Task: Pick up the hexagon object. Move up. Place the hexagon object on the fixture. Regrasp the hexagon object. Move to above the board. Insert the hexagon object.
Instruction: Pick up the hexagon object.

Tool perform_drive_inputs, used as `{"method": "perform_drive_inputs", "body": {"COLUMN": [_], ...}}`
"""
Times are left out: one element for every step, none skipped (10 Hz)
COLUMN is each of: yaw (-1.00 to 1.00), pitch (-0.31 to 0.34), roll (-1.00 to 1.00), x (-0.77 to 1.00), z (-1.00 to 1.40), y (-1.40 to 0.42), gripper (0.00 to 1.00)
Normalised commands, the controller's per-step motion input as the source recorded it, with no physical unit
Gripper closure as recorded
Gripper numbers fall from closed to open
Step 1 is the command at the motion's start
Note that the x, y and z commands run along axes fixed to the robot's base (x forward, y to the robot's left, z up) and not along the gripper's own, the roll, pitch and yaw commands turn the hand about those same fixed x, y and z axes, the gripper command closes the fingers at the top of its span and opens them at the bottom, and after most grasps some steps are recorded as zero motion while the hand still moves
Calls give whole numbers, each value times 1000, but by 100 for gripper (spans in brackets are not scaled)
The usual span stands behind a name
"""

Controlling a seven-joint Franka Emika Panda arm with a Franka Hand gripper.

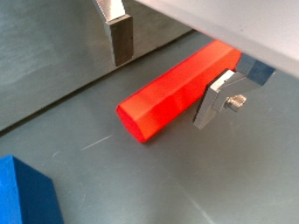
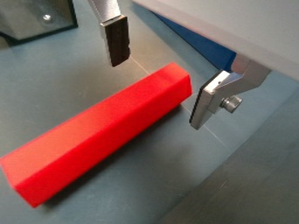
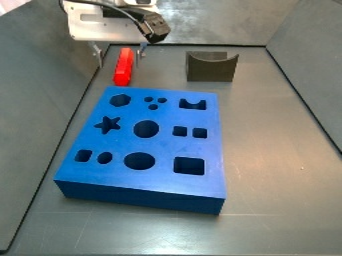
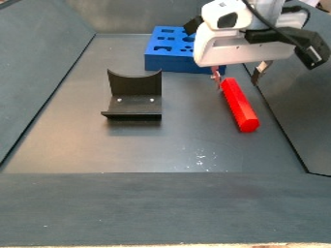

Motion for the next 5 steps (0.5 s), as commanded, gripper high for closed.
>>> {"method": "perform_drive_inputs", "body": {"yaw": [0,0,0,77,0], "pitch": [-50,-4,0,-79,-43], "roll": [236,203,0,-21,33], "x": [17,0,0,-77,0], "z": [-846,-677,0,-129,-91], "y": [-209,-77,83,266,-57], "gripper": [0,0,0,0,0]}}
